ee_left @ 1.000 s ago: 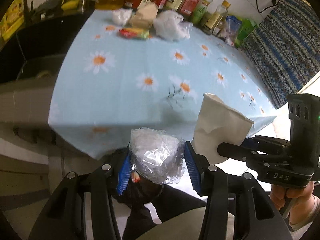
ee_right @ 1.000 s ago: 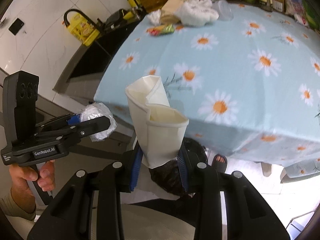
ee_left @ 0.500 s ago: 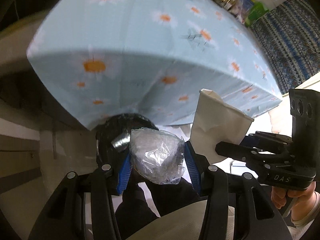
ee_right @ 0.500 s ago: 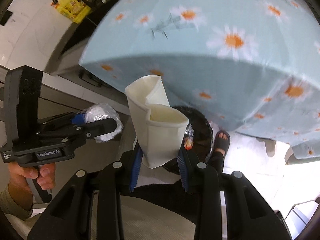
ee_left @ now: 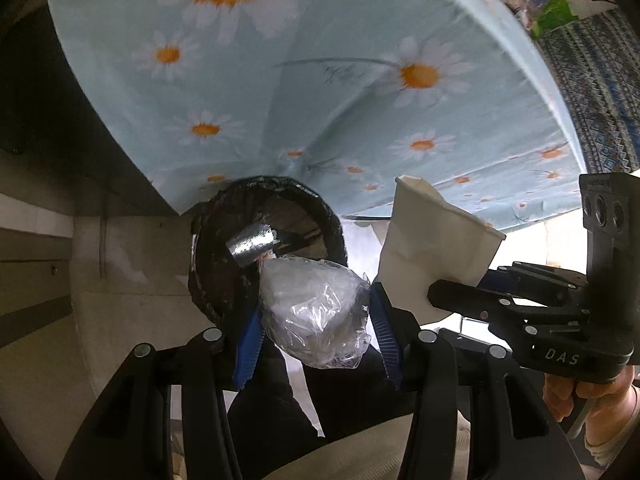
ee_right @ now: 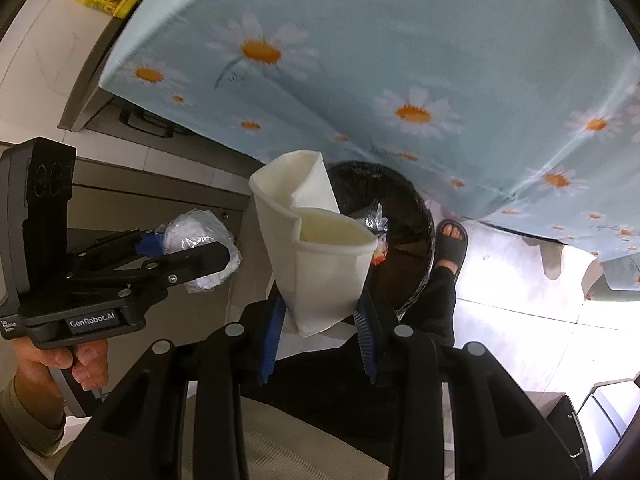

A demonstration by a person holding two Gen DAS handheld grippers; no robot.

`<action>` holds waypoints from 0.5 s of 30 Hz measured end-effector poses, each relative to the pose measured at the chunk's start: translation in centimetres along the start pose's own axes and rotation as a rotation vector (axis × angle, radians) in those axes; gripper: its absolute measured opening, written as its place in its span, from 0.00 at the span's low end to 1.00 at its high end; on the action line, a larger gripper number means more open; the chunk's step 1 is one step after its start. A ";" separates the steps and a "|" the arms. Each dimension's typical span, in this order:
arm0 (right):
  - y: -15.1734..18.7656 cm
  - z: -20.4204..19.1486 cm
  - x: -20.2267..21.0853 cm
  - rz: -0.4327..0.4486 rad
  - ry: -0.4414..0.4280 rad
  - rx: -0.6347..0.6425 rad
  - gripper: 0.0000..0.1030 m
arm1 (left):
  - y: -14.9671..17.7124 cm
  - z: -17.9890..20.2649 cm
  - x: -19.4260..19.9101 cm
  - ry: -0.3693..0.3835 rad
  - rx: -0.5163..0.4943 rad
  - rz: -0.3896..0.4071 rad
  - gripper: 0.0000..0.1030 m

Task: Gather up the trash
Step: 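Lower both held items over the black bin and open both tools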

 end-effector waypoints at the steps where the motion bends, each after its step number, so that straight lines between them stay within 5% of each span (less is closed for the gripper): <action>1: -0.1 0.0 -0.3 -0.004 -0.001 -0.001 0.34 | 0.0 -0.1 -0.3 0.000 0.003 -0.005 0.47; 8: -0.5 0.7 -0.7 -0.006 -0.007 -0.015 0.34 | -0.2 -0.6 -0.7 0.000 0.021 -0.014 0.48; 11: -0.5 1.1 -0.5 -0.004 -0.026 -0.042 0.44 | -0.3 -0.8 -0.8 0.001 0.040 -0.020 0.62; 15: -0.5 1.6 -0.3 -0.002 -0.032 -0.061 0.48 | -0.5 -1.2 -0.8 -0.009 0.055 -0.025 0.64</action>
Point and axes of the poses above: each gripper's, at about its wrist camera, not at the fingertips, and x roughly against the way its jaws point, z to its right, y to its underside, the point moved 2 cm from there along -x, roughly the way its jaws point, and after that the axes turned 3 degrees about -z, right-handed, at the moved point
